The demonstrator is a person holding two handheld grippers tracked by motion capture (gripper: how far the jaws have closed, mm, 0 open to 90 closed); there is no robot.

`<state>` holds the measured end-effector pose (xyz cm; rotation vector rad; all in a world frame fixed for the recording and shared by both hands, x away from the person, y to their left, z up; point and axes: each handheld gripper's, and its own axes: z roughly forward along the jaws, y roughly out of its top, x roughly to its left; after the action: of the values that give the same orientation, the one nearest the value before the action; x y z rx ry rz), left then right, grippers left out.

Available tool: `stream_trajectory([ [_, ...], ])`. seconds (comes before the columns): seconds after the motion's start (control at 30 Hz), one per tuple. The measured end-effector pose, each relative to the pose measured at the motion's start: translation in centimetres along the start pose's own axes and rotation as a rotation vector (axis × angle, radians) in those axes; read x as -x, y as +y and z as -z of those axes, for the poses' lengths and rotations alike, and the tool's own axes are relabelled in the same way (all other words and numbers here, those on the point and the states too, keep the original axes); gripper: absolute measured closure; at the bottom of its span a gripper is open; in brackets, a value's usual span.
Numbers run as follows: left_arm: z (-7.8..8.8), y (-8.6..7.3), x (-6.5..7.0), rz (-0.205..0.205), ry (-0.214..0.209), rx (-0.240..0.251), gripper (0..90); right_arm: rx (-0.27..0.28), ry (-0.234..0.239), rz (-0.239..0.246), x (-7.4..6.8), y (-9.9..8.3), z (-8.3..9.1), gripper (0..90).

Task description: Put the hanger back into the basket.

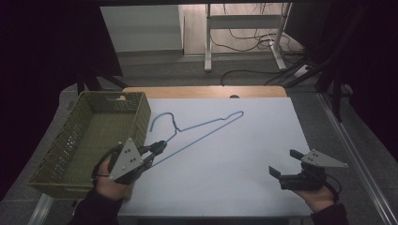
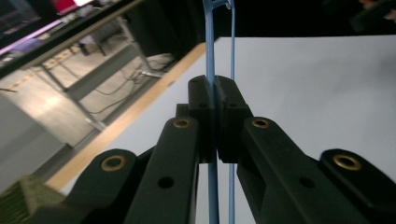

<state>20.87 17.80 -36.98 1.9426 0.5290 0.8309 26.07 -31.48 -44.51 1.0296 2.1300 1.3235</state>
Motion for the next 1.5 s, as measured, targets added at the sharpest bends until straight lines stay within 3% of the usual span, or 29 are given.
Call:
stream_trajectory([
  [0.37,4.4,-0.7,-4.3,0.025,0.134,-0.019,87.1,-0.012,0.018,0.018,-0.3,-0.1,-0.3,0.0],
  [0.7,7.7,-4.6,-9.6,0.085,0.251,-0.029,87.1,-0.016,0.029,0.016,-0.2,-0.1,-0.3,0.0],
  [0.9,8.6,-6.8,-11.5,0.071,0.275,-0.041,87.1,-0.022,0.035,0.015,-0.2,-0.2,-0.4,0.0],
  [0.97,9.0,-8.2,-12.5,0.101,0.275,-0.046,87.1,-0.024,0.035,0.016,-0.2,-0.2,-0.4,0.0],
  [1.1,9.5,-10.1,-13.3,0.13,0.292,-0.071,87.1,-0.028,0.037,0.014,-0.2,-0.2,-0.4,0.0],
  [1.3,9.9,-11.7,-14.0,0.173,0.32,-0.09,87.1,-0.032,0.039,0.012,-0.1,-0.4,-0.5,0.0],
  [1.5,10.1,-13.2,-14.9,0.225,0.314,-0.121,87.1,-0.037,0.041,0.012,-0.1,-0.4,-0.6,0.0],
])
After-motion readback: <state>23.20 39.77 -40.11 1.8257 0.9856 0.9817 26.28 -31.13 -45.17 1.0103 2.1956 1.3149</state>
